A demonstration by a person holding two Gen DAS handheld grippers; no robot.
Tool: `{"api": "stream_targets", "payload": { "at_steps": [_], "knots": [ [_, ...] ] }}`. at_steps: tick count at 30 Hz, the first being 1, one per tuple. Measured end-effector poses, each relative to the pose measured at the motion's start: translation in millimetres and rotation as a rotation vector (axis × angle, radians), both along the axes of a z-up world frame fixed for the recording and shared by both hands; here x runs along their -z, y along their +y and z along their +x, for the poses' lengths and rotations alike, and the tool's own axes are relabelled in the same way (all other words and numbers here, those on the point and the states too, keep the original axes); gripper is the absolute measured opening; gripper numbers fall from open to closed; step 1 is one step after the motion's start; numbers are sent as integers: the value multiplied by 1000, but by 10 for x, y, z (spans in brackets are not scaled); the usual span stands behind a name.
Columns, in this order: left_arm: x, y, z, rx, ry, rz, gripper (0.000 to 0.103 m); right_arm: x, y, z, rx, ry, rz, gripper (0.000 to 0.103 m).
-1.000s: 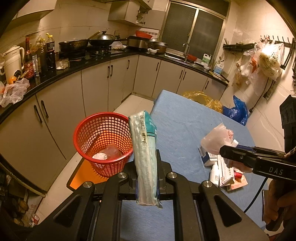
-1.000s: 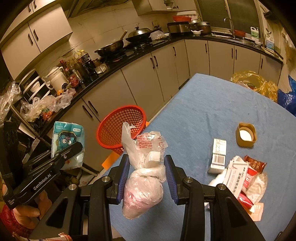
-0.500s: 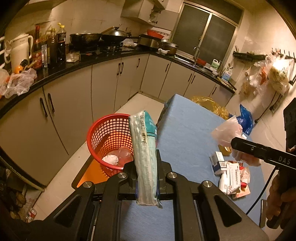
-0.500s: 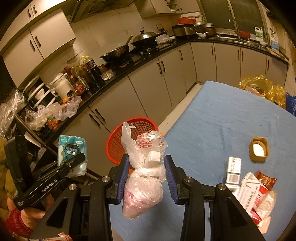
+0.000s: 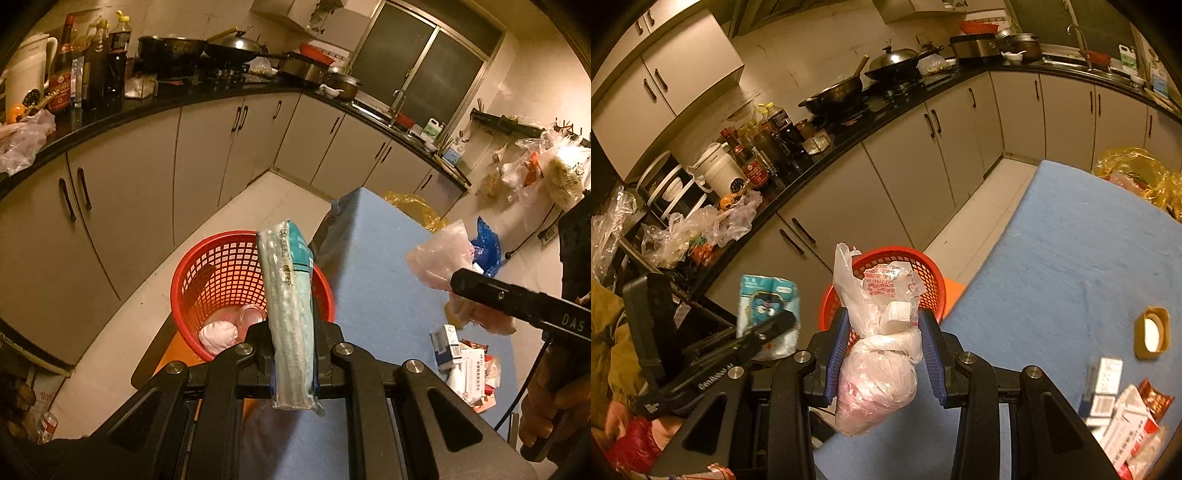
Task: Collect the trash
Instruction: 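Carry the wet-wipe pack and pink bag over the red wastebasket with both grippers, then open the right gripper dropping the pink bag while the left drops the wet-wipe pack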
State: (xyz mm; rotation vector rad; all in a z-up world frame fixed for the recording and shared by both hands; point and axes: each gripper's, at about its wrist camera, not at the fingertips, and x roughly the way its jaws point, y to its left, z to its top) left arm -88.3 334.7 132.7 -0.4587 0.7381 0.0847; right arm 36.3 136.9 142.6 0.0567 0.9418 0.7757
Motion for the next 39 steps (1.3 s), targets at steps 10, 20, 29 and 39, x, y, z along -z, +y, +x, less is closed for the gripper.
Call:
{"api": "stream_targets", "payload": {
  "at_steps": [10, 20, 29, 39],
  "knots": [
    [212, 75, 282, 57, 40, 16, 12, 278, 279, 301, 33, 65, -2, 41],
    [378, 177, 447, 90, 73, 23, 12, 492, 459, 405, 75, 99, -26, 42],
    [484, 201, 653, 136, 94, 19, 12, 610, 597, 508, 104, 122, -44, 42],
    [536, 256, 788, 158, 86, 3, 19, 713, 714, 628, 126, 145, -58, 42]
  ]
}}
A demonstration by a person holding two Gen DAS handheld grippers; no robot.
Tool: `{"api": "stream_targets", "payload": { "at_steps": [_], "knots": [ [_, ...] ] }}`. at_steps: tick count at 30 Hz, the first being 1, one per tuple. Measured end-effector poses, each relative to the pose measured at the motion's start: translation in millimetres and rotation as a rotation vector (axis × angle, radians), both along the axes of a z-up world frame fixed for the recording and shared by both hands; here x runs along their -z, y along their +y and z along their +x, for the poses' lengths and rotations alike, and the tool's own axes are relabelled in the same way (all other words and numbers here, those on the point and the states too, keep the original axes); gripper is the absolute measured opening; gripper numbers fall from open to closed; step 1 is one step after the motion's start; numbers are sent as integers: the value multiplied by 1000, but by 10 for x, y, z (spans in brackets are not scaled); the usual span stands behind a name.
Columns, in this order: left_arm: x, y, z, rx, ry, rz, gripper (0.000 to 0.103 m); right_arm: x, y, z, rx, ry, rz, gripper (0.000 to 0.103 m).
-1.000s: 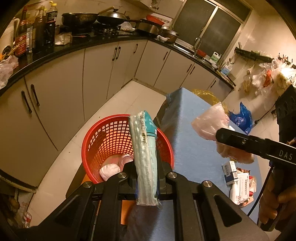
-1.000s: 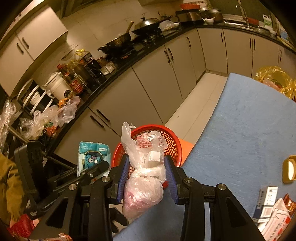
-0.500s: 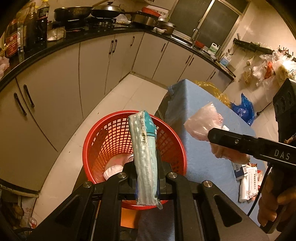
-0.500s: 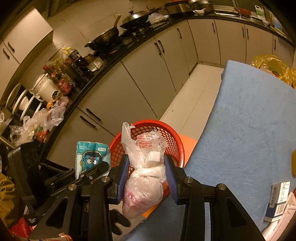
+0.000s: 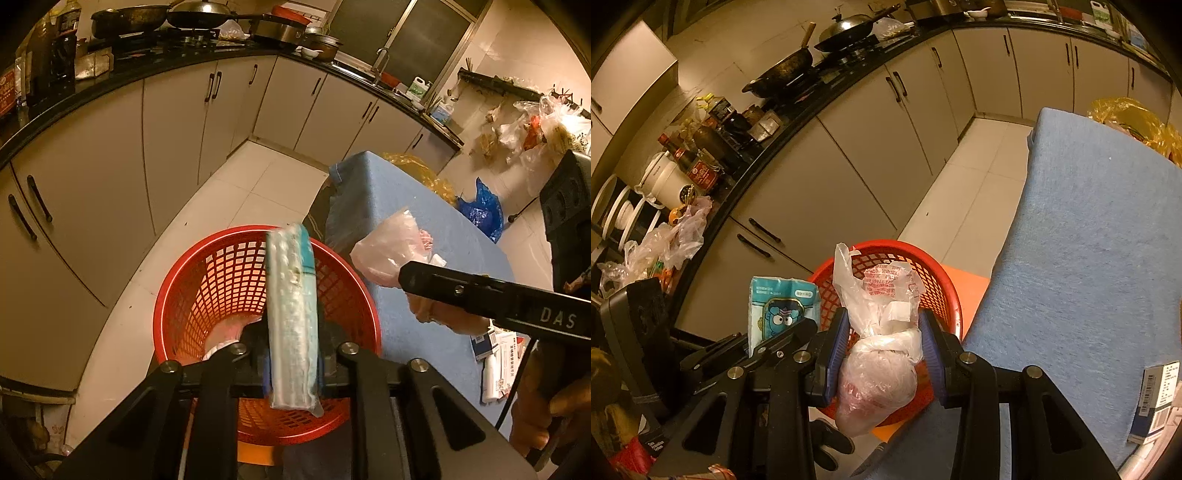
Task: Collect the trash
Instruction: 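Open the right gripper dropping the pink bag while the left drops the wet-wipe pack, then move both grippers back over the trash on the table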
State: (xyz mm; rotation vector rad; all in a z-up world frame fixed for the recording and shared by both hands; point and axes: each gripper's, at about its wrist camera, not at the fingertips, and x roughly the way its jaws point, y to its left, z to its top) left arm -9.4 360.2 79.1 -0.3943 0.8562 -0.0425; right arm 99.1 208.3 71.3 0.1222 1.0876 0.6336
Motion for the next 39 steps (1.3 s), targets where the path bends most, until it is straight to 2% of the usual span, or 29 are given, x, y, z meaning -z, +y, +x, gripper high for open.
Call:
{"api": "stream_targets", "payload": {
  "at_steps": [3, 5, 9, 11, 12, 13, 20, 25, 30, 39],
  "knots": [
    [-8, 27, -31, 5, -13, -1, 30, 38, 34, 21, 5, 9, -2, 43],
    [-22, 51, -68, -1, -20, 8, 43, 64, 55, 39, 8, 16, -4, 44],
    [-71, 131, -151, -24, -32, 2, 43, 103, 85, 57, 13, 30, -7, 45],
    [-113, 160, -204, -37, -44, 9, 43, 101, 88, 55, 10, 27, -7, 54],
    [-127, 163, -226, -41, -48, 13, 43, 86, 92, 42, 5, 20, -5, 64],
    [-150, 165, -259, -47, -56, 17, 43, 67, 93, 25, 6, 6, -10, 69],
    [-229, 67, -413, -66, -77, 46, 47, -78, -117, -145, 27, -35, -1, 69],
    [-256, -210, -530, -28, -95, 56, 53, -148, -500, -509, 61, -73, -2, 69],
    [-227, -650, -546, 65, -81, 60, 53, -108, -961, -864, 112, -73, -4, 69],
    [-282, -1588, -509, 232, -85, 79, 53, -19, -2143, -1436, 285, -63, -23, 69]
  ]
}}
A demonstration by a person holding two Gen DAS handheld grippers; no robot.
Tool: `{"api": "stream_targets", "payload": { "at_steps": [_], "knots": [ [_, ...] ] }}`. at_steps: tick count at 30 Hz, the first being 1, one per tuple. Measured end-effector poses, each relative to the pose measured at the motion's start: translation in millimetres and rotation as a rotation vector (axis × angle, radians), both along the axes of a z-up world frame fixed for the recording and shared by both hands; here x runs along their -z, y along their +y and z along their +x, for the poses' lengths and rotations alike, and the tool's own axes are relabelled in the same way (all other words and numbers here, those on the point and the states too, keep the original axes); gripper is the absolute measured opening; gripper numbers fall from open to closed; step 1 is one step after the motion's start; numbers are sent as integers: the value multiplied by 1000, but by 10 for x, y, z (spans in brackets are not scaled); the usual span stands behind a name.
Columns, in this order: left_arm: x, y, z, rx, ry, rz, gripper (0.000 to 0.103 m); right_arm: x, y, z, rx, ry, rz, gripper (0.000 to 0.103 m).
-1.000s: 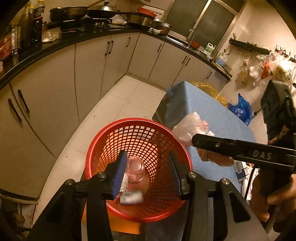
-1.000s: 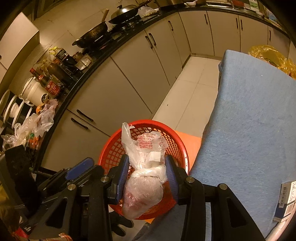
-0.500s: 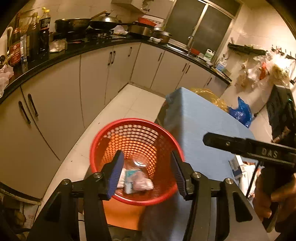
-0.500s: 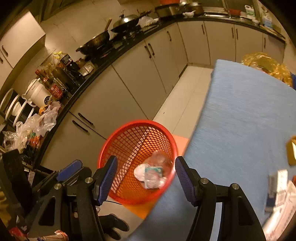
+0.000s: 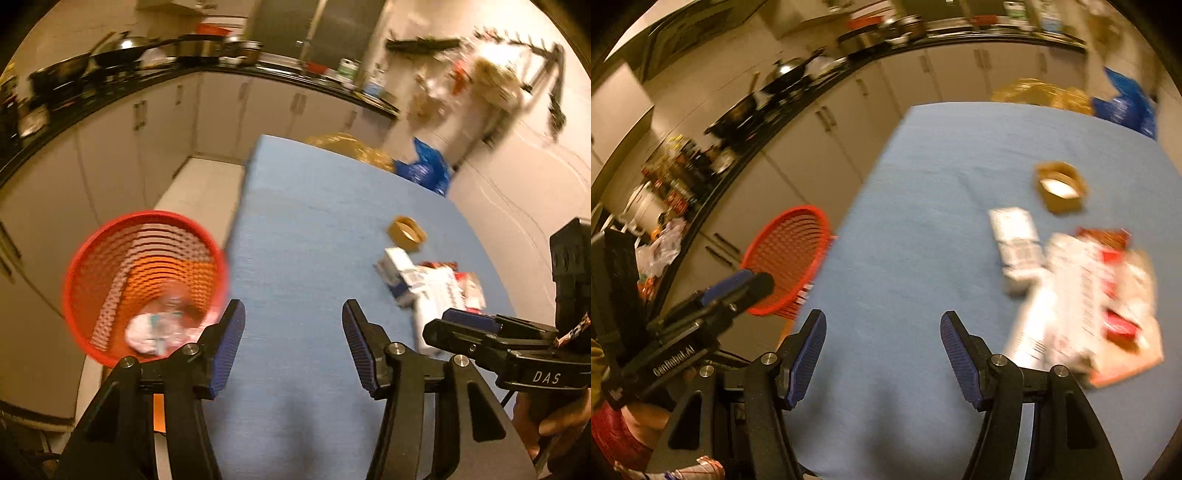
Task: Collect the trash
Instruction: 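Move both grippers back over the trash on the table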
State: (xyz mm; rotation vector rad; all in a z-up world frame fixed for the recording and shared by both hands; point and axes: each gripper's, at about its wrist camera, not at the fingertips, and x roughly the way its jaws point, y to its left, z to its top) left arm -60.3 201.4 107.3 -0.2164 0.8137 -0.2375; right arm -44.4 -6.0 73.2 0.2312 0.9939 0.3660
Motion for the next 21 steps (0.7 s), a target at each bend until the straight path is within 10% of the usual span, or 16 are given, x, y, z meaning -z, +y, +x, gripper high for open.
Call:
{"api": "stream_targets", "payload": {
  "at_steps": [21],
  "knots": [
    [135, -1833, 121, 360, 89, 38, 62, 42, -1870, -534, 302, 5, 2, 69]
  ]
}}
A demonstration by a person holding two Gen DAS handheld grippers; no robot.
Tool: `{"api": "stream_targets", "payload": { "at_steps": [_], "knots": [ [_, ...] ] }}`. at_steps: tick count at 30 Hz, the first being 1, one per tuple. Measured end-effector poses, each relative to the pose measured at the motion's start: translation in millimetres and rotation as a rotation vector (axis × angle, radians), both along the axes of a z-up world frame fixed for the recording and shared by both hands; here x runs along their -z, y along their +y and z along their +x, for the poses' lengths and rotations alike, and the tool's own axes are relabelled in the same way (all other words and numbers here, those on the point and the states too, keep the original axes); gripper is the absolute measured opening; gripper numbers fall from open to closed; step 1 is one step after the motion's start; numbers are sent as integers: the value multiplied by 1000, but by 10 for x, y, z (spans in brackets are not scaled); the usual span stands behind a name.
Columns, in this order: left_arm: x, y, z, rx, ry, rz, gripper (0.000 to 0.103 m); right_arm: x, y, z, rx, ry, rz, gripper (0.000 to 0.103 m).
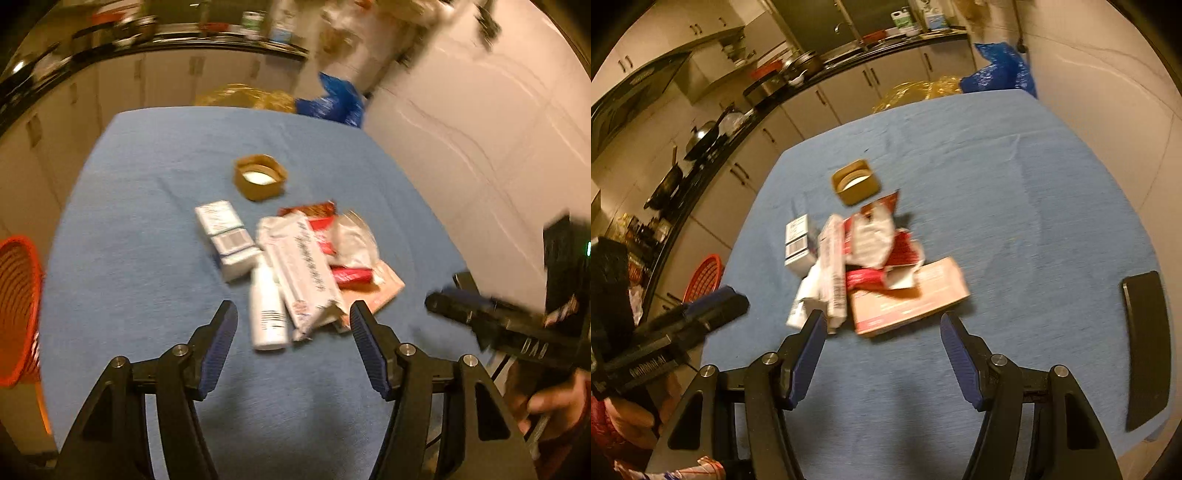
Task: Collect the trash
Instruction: 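Move both grippers back over the trash on the table, then grasp the thin white tube with the left gripper while the right grasps the white pouch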
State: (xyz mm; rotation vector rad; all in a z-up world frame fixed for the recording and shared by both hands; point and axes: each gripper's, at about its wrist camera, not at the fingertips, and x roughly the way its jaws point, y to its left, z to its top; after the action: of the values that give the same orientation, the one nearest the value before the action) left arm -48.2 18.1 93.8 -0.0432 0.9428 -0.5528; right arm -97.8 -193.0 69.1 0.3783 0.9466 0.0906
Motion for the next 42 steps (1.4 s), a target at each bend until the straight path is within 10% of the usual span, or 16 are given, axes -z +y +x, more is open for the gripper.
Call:
{"api": "stream_targets", "payload": {
  "at_steps": [16, 26, 42],
  "knots": [
    [494, -700, 107, 235, -142, 287, 5, 71, -485, -98, 25, 42, 7, 69],
    [118, -402, -113, 119, -227, 175, 4, 180, -387, 279, -30, 28, 122, 67],
    [-252, 295, -499, -125, -258, 144, 4, 332, 215, 1144, -221, 14, 14, 28]
  ]
}}
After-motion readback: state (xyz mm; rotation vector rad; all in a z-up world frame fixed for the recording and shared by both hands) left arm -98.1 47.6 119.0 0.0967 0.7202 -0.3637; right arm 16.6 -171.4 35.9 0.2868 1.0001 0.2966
